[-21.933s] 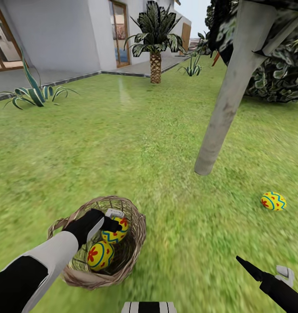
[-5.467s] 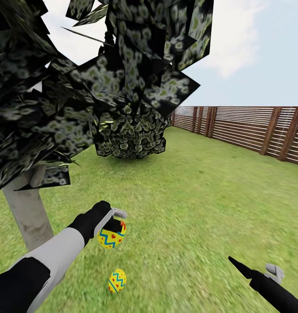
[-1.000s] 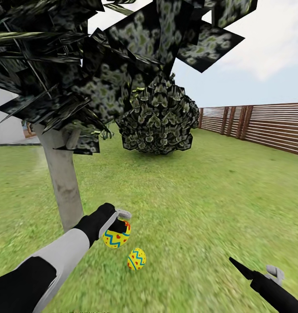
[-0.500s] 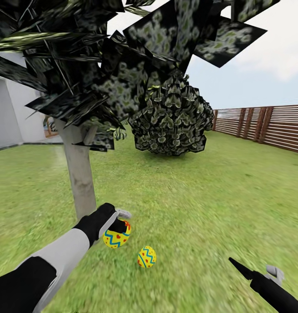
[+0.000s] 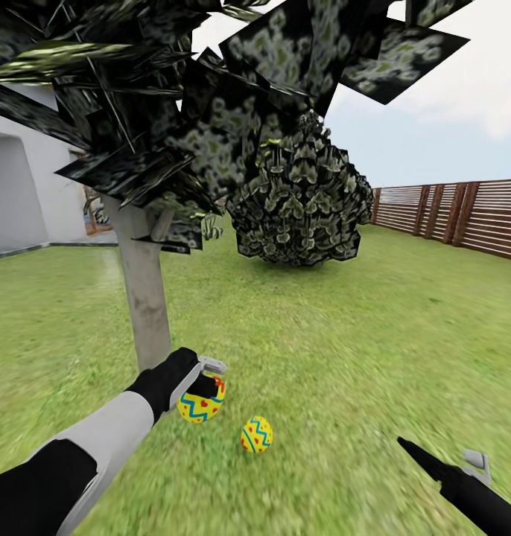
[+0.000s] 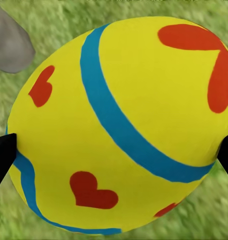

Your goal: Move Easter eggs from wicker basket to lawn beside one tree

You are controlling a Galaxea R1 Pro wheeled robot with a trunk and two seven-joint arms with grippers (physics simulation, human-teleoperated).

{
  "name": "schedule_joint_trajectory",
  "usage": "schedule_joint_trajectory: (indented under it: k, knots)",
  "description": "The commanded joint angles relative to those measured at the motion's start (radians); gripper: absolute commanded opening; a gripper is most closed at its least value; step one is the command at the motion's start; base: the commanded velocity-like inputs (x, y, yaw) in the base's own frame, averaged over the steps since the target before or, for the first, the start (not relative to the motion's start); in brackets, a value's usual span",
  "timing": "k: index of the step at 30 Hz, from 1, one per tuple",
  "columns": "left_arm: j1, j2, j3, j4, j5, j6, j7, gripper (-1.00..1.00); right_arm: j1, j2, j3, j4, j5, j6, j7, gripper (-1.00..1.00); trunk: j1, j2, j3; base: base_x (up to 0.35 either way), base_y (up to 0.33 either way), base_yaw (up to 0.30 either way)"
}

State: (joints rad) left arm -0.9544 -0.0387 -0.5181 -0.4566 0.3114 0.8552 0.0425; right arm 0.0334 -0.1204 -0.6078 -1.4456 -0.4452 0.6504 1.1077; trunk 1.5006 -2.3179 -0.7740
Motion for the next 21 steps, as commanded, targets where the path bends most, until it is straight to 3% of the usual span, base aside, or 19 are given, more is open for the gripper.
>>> schedule_joint_trajectory:
  k: [1,21]
  knots:
    - [-0.001,0.000,-0.006,-0.001,0.008,0.002,0.004,-1.00,0.000,-0.001,-0.001,-0.001,-0.006,0.008,0.001,1.00,0.004,-0.008,-0.004,0.000,0.000,0.000]
    - [-0.001,0.000,-0.007,0.003,0.006,-0.050,0.002,-1.00,-0.001,-0.004,-0.008,0.004,-0.004,0.008,-0.004,1.00,0.080,-0.148,-0.067,0.000,0.000,0.000]
